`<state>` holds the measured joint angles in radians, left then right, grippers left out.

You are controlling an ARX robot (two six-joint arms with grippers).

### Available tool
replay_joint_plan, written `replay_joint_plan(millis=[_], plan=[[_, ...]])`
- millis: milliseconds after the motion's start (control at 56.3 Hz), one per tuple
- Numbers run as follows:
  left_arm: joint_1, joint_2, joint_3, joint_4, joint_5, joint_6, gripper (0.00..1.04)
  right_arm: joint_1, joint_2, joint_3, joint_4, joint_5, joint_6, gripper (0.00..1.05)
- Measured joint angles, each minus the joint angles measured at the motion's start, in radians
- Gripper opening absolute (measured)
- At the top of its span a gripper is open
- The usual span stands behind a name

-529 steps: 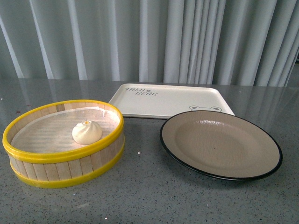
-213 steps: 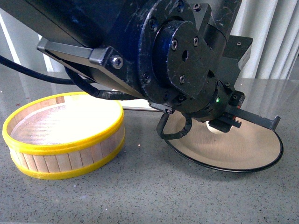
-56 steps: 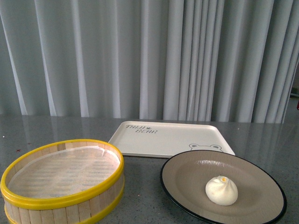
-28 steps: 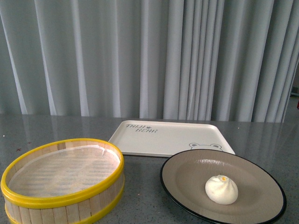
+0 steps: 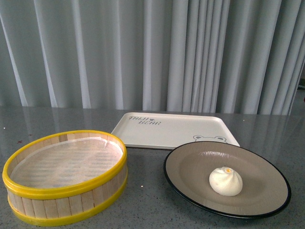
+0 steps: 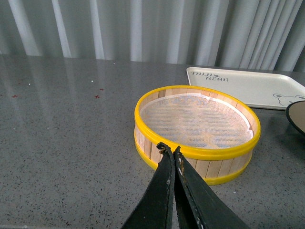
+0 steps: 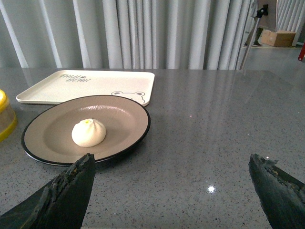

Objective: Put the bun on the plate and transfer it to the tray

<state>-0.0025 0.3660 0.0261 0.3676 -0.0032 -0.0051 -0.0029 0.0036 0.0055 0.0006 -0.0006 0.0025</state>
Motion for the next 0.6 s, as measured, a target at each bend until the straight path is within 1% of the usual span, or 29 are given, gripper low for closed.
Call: replay_joint_plan(millis=[604], plan=[[0.0, -0.208, 0.0, -0.207, 0.0, 0.0, 0.04, 0.0, 0.0, 0.0, 0.0, 0.0, 0.0, 0.96]])
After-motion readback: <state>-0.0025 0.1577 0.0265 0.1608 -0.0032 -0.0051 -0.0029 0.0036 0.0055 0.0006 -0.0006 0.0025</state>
